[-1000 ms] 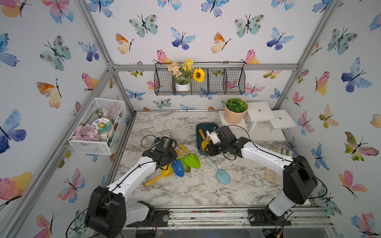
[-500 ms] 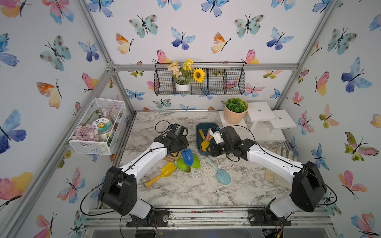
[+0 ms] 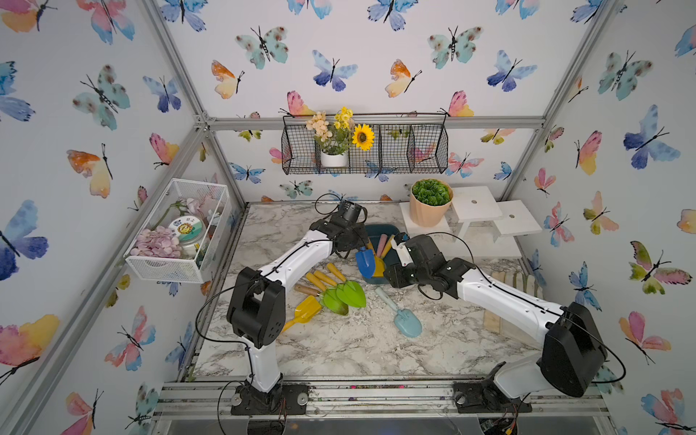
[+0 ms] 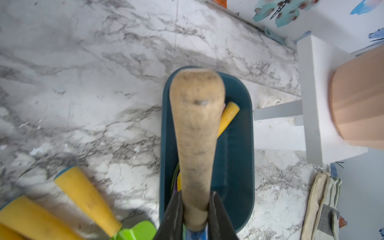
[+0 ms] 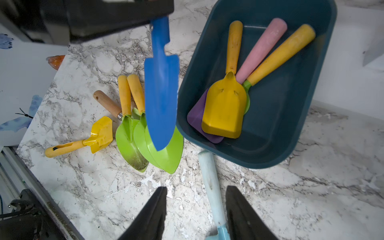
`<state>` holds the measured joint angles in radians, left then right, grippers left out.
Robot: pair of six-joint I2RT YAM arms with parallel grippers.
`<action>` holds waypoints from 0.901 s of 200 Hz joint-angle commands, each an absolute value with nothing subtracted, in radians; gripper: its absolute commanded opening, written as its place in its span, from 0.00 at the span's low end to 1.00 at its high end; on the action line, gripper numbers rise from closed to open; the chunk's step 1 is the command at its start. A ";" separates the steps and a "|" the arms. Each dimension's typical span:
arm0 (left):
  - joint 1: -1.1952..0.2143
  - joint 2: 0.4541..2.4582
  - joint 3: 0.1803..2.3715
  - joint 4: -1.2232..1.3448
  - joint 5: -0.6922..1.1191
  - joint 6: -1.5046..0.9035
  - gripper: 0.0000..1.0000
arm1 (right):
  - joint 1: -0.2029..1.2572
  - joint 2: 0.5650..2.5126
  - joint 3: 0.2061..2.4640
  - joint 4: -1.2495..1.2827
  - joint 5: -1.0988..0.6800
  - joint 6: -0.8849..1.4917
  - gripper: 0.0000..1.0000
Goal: Put the shovel into the storage box
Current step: Place the shovel in the storage box.
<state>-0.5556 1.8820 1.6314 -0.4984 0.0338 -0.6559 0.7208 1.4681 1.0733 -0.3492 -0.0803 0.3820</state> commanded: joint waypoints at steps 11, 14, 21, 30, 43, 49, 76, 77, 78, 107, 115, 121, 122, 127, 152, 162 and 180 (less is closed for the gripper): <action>-0.569 2.013 1.778 -0.530 0.092 -0.599 0.06 | 0.707 1.425 1.049 -0.402 0.036 0.433 0.52; -0.569 2.029 1.793 -0.533 0.092 -0.598 0.06 | 0.705 1.425 1.048 -0.406 0.044 0.437 0.52; -0.570 2.057 1.823 -0.535 0.092 -0.595 0.07 | 0.699 1.423 1.046 -0.416 0.060 0.444 0.52; -0.569 2.094 1.863 -0.535 0.101 -0.590 0.07 | 0.691 1.418 1.041 -0.426 0.074 0.453 0.53; -0.571 2.140 1.915 -0.535 0.116 -0.586 0.07 | 0.683 1.409 1.034 -0.436 0.088 0.460 0.53; -0.574 2.163 1.940 -0.535 0.121 -0.583 0.07 | 0.680 1.403 1.030 -0.439 0.093 0.463 0.53; -0.589 2.243 2.030 -0.535 0.131 -0.558 0.07 | 0.670 1.374 1.006 -0.442 0.110 0.478 0.53; -0.590 2.246 2.032 -0.535 0.132 -0.558 0.07 | 0.669 1.373 1.006 -0.442 0.109 0.478 0.53; -0.590 2.249 2.035 -0.534 0.132 -0.557 0.07 | 0.669 1.372 1.005 -0.442 0.110 0.479 0.53; -0.607 2.312 2.075 -0.514 0.194 -0.552 0.10 | 0.663 1.364 0.997 -0.446 0.119 0.482 0.53; -0.613 2.323 2.081 -0.512 0.195 -0.552 0.10 | 0.663 1.365 0.997 -0.448 0.120 0.482 0.53; -0.618 2.329 2.080 -0.512 0.193 -0.550 0.10 | 0.661 1.365 0.998 -0.448 0.121 0.482 0.53; -0.619 2.329 2.081 -0.511 0.192 -0.550 0.10 | 0.661 1.365 0.999 -0.449 0.122 0.482 0.53; -0.622 2.333 2.079 -0.509 0.192 -0.547 0.10 | 0.661 1.366 0.999 -0.449 0.124 0.481 0.53; -0.639 2.350 2.078 -0.503 0.178 -0.531 0.10 | 0.658 1.373 0.999 -0.446 0.120 0.478 0.54; -0.642 2.355 2.074 -0.502 0.176 -0.527 0.11 | 0.658 1.377 1.003 -0.446 0.118 0.477 0.54; -0.647 2.360 2.063 -0.495 0.165 -0.516 0.12 | 0.658 1.382 1.007 -0.445 0.115 0.474 0.54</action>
